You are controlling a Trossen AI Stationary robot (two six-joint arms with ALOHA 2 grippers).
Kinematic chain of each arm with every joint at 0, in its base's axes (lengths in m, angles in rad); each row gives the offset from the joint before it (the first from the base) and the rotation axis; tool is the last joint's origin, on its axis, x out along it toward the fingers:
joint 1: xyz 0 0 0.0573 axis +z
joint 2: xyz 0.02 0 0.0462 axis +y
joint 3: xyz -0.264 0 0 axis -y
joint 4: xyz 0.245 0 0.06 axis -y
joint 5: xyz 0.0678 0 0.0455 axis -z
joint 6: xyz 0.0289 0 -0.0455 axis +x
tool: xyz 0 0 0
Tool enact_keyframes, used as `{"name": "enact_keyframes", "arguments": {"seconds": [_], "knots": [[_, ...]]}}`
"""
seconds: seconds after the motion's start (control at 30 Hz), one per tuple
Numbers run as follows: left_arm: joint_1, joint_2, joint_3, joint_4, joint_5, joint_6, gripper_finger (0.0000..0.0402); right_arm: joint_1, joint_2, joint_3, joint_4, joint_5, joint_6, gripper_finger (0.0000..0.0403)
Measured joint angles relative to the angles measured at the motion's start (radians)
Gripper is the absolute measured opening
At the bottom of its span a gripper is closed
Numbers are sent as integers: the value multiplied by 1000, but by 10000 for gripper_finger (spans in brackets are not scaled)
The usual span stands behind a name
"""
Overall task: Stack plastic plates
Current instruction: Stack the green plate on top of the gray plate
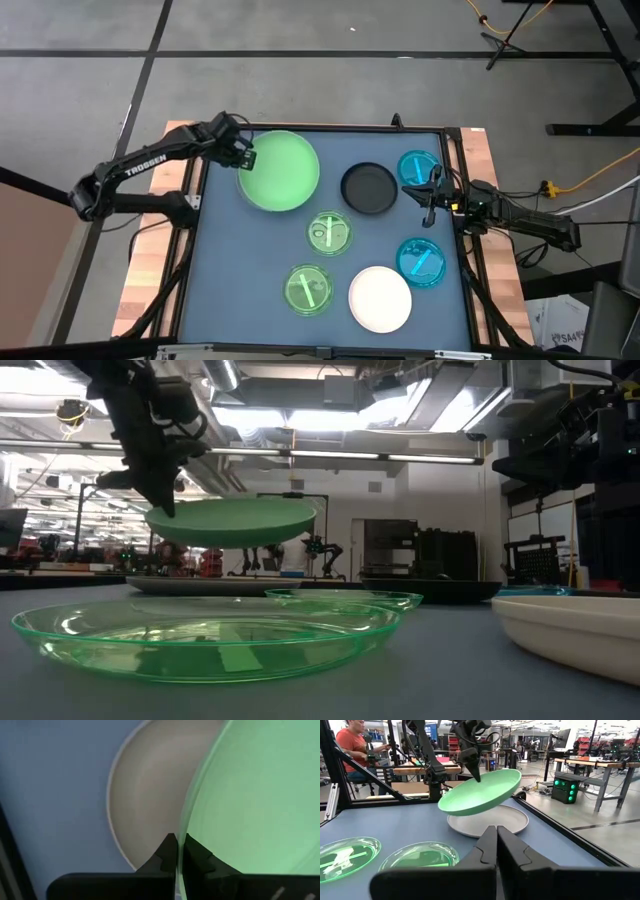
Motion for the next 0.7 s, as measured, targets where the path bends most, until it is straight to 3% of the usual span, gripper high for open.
{"name": "enact_keyframes", "arguments": {"seconds": [0.37,0.7], "knots": [[113,21,0,0,0,2,0,0,0,0,0,0,0,1],[131,126,0,0,1,2,0,0,0,0,0,0,0,1]]}}
